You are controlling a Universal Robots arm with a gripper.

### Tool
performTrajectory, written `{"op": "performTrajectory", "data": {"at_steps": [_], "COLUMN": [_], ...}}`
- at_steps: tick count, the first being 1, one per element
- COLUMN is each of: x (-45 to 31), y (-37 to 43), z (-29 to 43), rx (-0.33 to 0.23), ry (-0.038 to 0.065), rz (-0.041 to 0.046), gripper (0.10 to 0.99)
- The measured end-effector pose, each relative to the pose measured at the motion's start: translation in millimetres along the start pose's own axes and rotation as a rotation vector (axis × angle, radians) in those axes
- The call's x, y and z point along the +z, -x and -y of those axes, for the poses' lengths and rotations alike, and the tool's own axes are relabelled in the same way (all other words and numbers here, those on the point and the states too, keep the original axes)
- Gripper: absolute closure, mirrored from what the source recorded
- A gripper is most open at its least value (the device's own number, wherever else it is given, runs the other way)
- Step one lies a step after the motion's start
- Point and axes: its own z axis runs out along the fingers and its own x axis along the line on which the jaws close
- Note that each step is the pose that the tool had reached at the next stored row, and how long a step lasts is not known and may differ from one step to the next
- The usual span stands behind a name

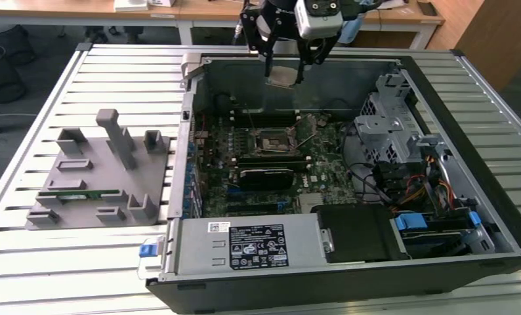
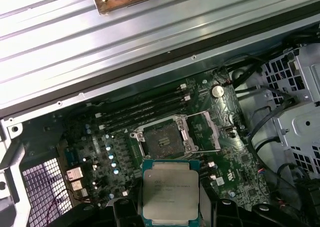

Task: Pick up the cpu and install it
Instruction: 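Place the cpu into insertion slot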

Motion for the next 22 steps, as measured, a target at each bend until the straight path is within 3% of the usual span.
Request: {"op": "performTrajectory", "data": {"at_steps": [22], "x": [0.1], "y": [-0.2], "z": [0.1], "rx": [0.100], "ry": [0.001], "rz": [0.0042], "gripper": [0.545]}}
